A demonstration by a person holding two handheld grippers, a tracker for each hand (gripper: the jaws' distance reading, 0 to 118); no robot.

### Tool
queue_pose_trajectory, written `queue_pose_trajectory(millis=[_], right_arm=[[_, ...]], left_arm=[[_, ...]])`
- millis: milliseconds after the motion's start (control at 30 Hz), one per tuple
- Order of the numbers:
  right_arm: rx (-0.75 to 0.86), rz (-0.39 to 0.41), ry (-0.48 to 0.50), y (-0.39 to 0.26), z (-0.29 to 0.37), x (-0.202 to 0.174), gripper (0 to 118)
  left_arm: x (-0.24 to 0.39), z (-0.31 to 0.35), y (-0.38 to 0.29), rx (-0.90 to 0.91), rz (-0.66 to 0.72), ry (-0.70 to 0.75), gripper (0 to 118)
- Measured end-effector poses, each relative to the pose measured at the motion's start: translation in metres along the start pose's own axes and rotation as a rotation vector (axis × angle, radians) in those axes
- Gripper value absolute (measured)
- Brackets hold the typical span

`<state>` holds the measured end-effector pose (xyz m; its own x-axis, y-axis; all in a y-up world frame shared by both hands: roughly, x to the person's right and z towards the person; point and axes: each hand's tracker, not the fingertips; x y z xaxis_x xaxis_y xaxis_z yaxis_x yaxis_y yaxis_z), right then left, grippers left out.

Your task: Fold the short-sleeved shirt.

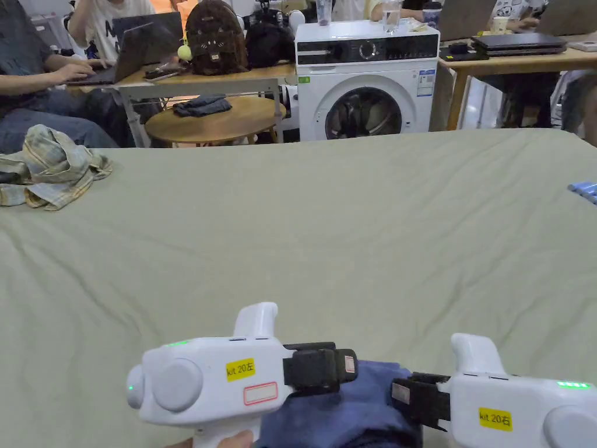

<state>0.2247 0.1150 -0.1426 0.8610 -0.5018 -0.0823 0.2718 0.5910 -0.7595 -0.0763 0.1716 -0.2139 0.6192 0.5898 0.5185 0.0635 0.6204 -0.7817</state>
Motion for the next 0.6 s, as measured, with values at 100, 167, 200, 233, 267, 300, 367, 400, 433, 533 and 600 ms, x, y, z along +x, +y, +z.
queue_pose_trajectory(millis=[100,167,200,233,267,300,367,400,433,533,600], right_arm=[[-0.147,0.029,-0.085,-0.002,-0.036,0.009,0],[-0.077,-0.061,-0.015,-0.008,-0.035,0.020,0],[-0.085,-0.108,0.000,-0.007,-0.031,0.024,0],[-0.092,-0.130,0.006,-0.007,-0.031,0.026,0],[-0.089,-0.103,-0.002,-0.009,-0.030,0.026,0],[-0.083,-0.078,-0.009,-0.010,-0.030,0.023,0],[-0.075,-0.023,-0.056,-0.011,-0.029,0.012,0],[-0.077,-0.007,-0.072,-0.011,-0.030,0.008,0],[-0.081,0.016,-0.086,-0.011,-0.031,0.005,0],[-0.082,0.030,-0.097,-0.011,-0.032,0.003,0],[-0.079,0.032,-0.102,-0.012,-0.032,0.002,0]], left_arm=[[-0.046,0.035,0.001,0.020,0.094,-0.013,66],[-0.081,0.052,-0.006,0.036,0.187,0.009,68],[-0.092,0.055,-0.011,0.049,0.228,0.029,68],[-0.104,0.057,-0.016,0.064,0.272,0.027,68],[-0.113,0.054,-0.020,0.071,0.313,0.018,68],[-0.125,0.047,-0.023,0.050,0.328,-0.014,68],[-0.132,0.030,-0.030,0.008,0.353,-0.108,68],[-0.133,0.021,-0.032,-0.002,0.369,-0.152,68],[-0.126,0.009,-0.037,-0.033,0.388,-0.189,68],[-0.127,-0.023,-0.043,-0.122,0.410,-0.163,67],[-0.125,-0.033,-0.050,-0.093,0.448,-0.253,50]])
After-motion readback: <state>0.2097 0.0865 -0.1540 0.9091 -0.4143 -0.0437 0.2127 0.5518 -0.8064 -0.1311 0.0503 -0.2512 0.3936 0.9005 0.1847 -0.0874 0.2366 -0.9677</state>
